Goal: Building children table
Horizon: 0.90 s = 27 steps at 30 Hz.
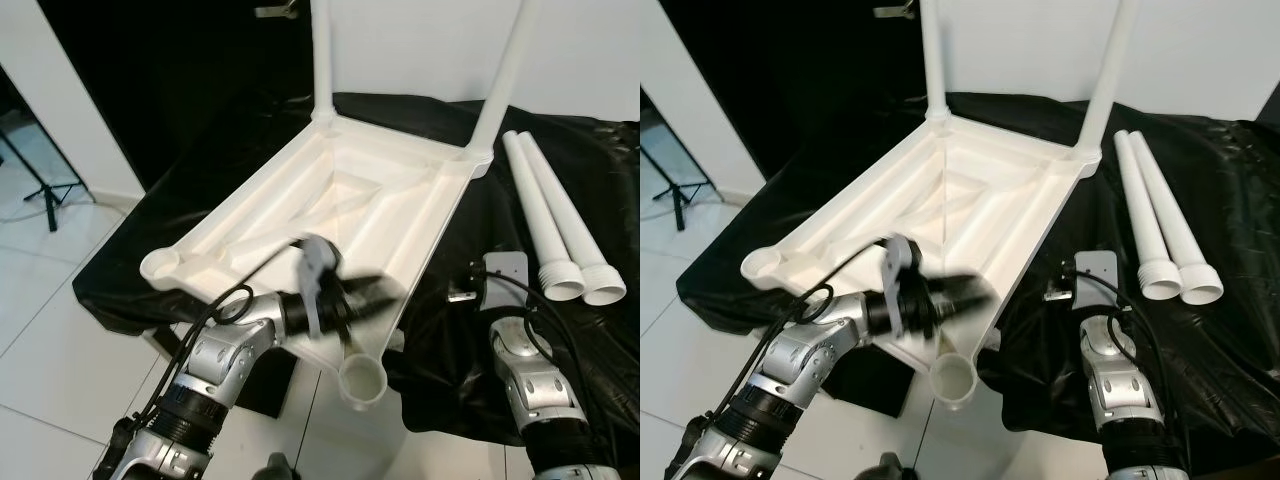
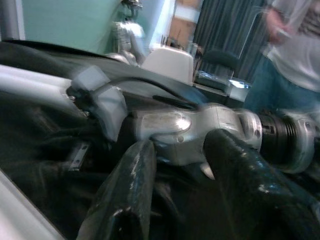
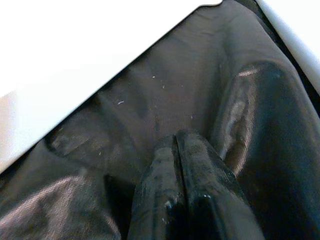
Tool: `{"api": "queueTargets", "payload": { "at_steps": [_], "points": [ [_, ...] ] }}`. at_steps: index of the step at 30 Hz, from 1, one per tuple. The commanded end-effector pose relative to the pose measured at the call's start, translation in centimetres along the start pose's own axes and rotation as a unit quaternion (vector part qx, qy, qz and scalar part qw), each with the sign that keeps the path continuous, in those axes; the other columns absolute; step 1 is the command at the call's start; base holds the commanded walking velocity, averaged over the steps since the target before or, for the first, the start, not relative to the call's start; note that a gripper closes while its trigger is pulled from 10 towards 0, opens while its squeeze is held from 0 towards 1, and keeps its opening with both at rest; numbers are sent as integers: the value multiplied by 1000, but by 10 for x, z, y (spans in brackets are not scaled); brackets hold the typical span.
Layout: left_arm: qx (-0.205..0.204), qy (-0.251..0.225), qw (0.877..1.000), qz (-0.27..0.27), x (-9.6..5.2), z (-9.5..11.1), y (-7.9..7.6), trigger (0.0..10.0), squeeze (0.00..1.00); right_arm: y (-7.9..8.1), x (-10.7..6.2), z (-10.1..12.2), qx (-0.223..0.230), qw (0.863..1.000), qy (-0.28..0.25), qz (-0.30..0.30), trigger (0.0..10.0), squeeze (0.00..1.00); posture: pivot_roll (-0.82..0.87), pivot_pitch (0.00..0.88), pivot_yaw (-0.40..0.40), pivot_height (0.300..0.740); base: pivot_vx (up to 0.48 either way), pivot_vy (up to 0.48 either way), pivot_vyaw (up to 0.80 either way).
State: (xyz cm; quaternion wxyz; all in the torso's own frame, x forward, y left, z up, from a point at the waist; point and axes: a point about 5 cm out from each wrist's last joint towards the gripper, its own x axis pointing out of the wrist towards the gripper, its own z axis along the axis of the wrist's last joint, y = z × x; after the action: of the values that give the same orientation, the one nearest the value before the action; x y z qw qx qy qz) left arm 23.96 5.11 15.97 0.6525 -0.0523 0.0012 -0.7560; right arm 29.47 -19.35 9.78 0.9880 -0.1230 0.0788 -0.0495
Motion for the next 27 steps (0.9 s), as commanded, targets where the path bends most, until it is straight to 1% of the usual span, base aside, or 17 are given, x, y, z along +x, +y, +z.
{"api": "queueTargets", "payload": {
  "at_steps": [1,3,6,7,10,11,13,14,15,16,17,18,19,22,23,24,27],
  "points": [
    [-8,11,999,-32,-9,-1,-8,10000,0,-3,-3,-6,-2,1000,14,-2,10000,0,134,0,11,740,0,0,0],
    [-11,36,998,-57,-19,-2,-17,10000,0,-2,-3,-5,-1,1000,16,1,10000,0,141,0,12,740,0,0,0],
    [-12,45,997,-63,-22,-2,-19,10000,0,-2,-3,-5,-1,1000,17,1,10000,0,141,0,12,740,0,0,0],
    [-8,73,995,-63,-27,-5,-20,10000,0,-2,-3,-5,-1,1000,18,1,10000,0,145,0,11,740,0,0,0],
    [-8,73,995,-63,-27,-5,-20,10000,0,-2,-3,-5,-1,1000,18,1,10000,0,145,0,11,740,0,0,0],
    [-6,92,994,-62,-30,-7,-21,10000,0,-2,-2,-4,0,1000,20,2,10000,0,145,0,11,740,0,0,0],
    [-6,92,994,-62,-30,-7,-21,10000,0,-2,-2,-4,0,1000,20,2,10000,0,145,0,11,740,0,0,0],
    [0,126,990,-64,-38,-14,-18,10000,0,-1,-2,-4,1,1000,20,2,10000,0,147,0,12,740,0,0,0],
    [0,126,990,-64,-38,-14,-18,10000,0,-1,-2,-4,1,1000,20,2,10000,0,147,0,12,740,0,0,0],
    [8,159,985,-64,-46,-20,-15,10000,0,0,-1,-3,3,1000,21,4,10000,0,144,0,14,740,0,0,0],
    [8,159,985,-64,-46,-20,-15,10000,0,0,-1,-3,3,1000,21,4,10000,0,144,0,14,740,0,0,0],
    [15,180,982,-60,-52,-23,-12,10000,78,1,-1,-2,5,1000,21,5,10000,0,144,0,14,740,0,0,0],
    [21,198,978,-56,-58,-26,-9,10000,82,2,-2,-2,7,1000,22,6,10000,0,144,0,15,740,0,0,0],
    [26,219,974,-51,-63,-28,-7,10000,78,3,-2,-3,9,1000,23,6,10000,0,145,0,16,740,0,0,0],
    [27,242,969,-50,-70,-29,-5,10000,71,3,-2,-3,11,1000,24,7,10000,0,145,0,16,740,0,0,0],
    [27,242,969,-50,-70,-29,-5,10000,71,3,-2,-3,11,1000,24,7,10000,0,145,0,16,740,0,0,0],
    [25,270,961,-50,-81,-29,-4,10000,67,4,-2,-4,14,999,27,9,10000,0,150,0,15,740,0,0,0]
  ]
}}
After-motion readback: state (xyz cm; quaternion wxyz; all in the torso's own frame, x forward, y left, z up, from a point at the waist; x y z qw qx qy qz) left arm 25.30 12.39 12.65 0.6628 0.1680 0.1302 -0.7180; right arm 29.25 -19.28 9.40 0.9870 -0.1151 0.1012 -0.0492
